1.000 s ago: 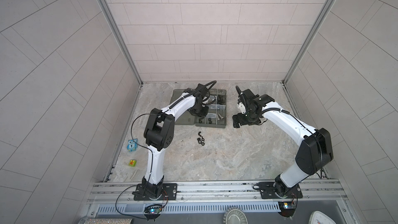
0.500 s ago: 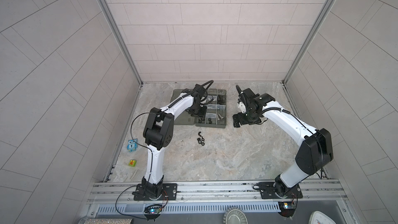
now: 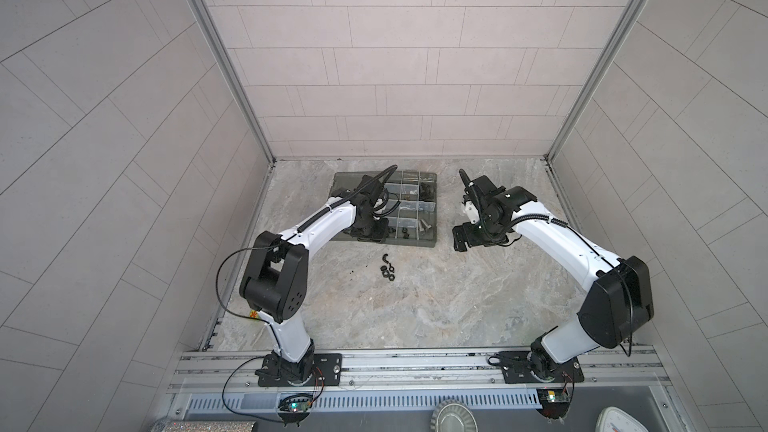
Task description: Sort the screws and nuts into containers
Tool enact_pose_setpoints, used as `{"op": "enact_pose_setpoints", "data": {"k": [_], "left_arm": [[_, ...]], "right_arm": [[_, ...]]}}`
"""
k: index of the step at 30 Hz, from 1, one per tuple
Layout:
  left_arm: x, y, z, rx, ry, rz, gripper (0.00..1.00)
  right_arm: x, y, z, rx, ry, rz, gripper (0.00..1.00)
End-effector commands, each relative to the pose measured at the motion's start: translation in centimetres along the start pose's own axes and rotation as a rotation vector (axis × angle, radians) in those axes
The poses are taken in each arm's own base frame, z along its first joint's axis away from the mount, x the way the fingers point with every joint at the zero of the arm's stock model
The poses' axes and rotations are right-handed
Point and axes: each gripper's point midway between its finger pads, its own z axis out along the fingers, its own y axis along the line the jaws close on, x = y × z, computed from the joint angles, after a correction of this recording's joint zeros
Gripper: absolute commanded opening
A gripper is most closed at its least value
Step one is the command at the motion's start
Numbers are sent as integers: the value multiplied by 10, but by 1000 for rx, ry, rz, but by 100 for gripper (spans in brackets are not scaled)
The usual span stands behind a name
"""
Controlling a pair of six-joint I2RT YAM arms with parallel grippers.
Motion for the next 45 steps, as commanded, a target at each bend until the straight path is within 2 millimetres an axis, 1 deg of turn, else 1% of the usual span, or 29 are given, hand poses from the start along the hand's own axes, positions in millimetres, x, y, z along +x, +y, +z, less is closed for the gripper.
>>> {"op": "enact_pose_setpoints", "data": {"k": [1,5,14,20,33,37,39,42,45], "left_arm": [[6,-3,10,22,6,-34,35],[11,-2,21,21,24,-33,35],[24,-9,42,24,78,-9,34],[32,-6,55,1,117,-4,34],[37,6,70,-46,155,18,32],[37,8,74,-55,167,22,28],[37,7,75,-55,170,25,25],[37,7,76,-54,176,29,14],[36,5,74,-44,173,32,12]], "right_arm": [[9,1,-10,-7,-28,16,97],[21,-3,-14,-3,-44,35,97],[41,-12,-22,6,-69,64,97],[47,-14,-25,8,-74,71,97],[52,-16,-26,18,-68,71,97],[53,-17,-27,22,-69,69,97],[53,-17,-27,22,-68,69,97],[54,-18,-27,26,-66,69,97],[56,-19,-27,28,-66,73,97]]}}
